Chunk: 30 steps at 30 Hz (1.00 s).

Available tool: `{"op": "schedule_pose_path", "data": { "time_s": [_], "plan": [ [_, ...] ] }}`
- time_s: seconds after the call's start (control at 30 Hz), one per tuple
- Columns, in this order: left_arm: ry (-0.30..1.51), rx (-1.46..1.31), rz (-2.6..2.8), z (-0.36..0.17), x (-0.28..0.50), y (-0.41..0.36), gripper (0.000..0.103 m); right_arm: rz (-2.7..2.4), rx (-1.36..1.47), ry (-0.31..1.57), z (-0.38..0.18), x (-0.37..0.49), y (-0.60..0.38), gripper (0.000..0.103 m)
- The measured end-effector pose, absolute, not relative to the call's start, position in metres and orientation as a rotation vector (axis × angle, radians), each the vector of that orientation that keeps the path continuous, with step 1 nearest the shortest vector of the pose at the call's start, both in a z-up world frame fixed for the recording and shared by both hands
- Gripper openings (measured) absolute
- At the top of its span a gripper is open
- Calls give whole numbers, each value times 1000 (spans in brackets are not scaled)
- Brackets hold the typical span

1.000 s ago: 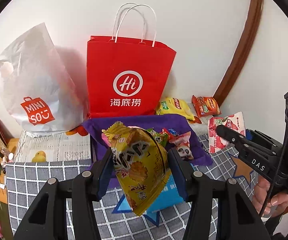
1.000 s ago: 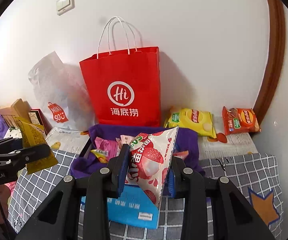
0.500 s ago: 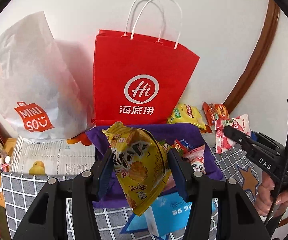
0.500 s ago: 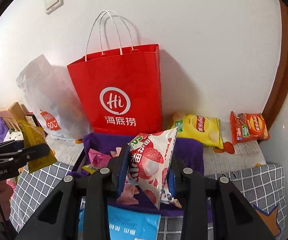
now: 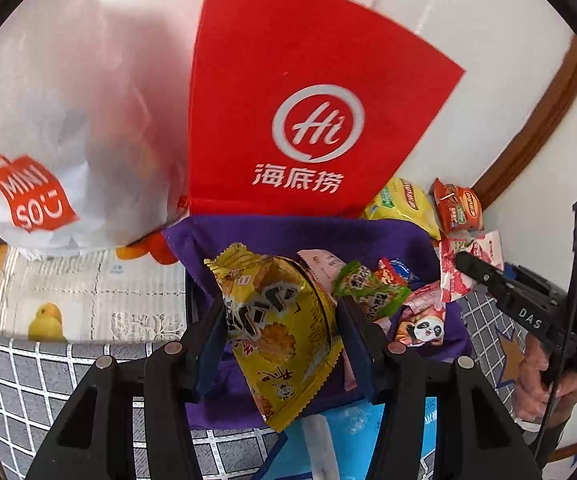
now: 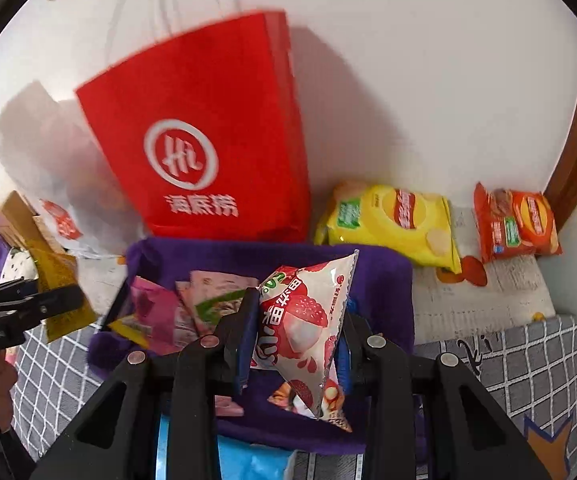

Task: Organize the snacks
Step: 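Carry the strawberry packet and yellow bag over the purple towel with both tools, then lower and open the right tool while the left tool releases the yellow bag onto the towel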

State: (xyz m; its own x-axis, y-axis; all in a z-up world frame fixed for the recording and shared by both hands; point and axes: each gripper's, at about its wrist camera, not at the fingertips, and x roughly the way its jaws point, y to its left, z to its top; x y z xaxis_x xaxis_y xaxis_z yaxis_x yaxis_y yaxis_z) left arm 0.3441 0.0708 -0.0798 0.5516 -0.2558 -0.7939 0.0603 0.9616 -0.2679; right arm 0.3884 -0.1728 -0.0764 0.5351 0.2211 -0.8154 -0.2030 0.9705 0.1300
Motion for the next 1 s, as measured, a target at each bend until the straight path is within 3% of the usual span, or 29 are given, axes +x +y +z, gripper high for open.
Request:
{"op": "schedule_pose_path", "data": {
  "time_s": [0.4, 1.0],
  "plan": [
    [1090, -204, -208, -112, 355, 63, 52, 226, 10, 1029, -111, 400, -170, 34],
    [1114, -248, -296, -129, 363, 52, 51, 231, -43, 1061, -131, 400, -160, 34]
  ]
}}
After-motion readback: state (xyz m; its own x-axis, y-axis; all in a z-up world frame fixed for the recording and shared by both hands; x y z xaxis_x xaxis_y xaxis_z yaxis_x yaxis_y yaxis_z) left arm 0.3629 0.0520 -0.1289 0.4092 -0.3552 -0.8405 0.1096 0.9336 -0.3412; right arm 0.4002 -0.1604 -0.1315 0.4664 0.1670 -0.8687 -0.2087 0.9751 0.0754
